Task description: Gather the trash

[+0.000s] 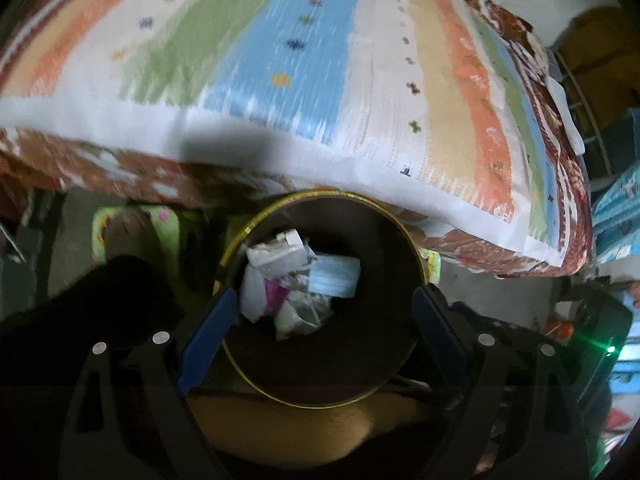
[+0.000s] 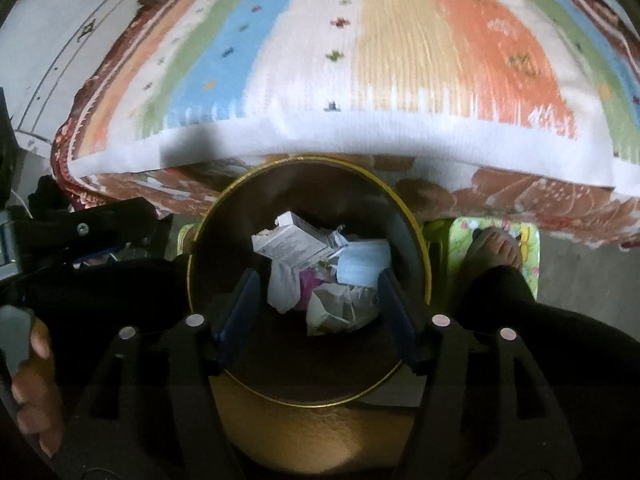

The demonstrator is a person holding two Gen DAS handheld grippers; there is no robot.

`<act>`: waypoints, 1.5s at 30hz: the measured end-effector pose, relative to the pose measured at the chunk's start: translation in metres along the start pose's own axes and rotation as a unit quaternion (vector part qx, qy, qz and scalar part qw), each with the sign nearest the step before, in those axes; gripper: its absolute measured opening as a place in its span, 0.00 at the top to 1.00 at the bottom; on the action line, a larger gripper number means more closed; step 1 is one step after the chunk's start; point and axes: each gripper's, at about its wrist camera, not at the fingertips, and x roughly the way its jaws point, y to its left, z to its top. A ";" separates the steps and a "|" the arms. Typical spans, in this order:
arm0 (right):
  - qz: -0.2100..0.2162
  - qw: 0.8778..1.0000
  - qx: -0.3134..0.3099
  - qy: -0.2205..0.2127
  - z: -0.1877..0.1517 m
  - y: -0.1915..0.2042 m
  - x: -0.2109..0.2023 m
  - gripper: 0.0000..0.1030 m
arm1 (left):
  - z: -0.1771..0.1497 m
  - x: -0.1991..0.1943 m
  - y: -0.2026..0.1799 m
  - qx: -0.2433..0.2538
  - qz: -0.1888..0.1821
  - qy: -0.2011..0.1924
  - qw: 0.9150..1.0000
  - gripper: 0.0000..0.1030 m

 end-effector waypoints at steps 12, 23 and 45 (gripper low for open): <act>-0.020 0.994 -0.065 -0.088 -0.030 0.015 -0.062 0.28 | -0.039 -0.049 -0.011 0.096 0.013 -0.094 0.991 0.09; -0.015 0.978 -0.107 -0.176 -0.076 0.020 -0.118 0.09 | -0.098 -0.085 -0.017 0.184 0.012 -0.186 0.965 0.06; 0.020 0.963 -0.138 -0.230 -0.104 0.029 -0.138 0.08 | -0.120 -0.096 -0.019 0.195 0.012 -0.228 0.954 0.06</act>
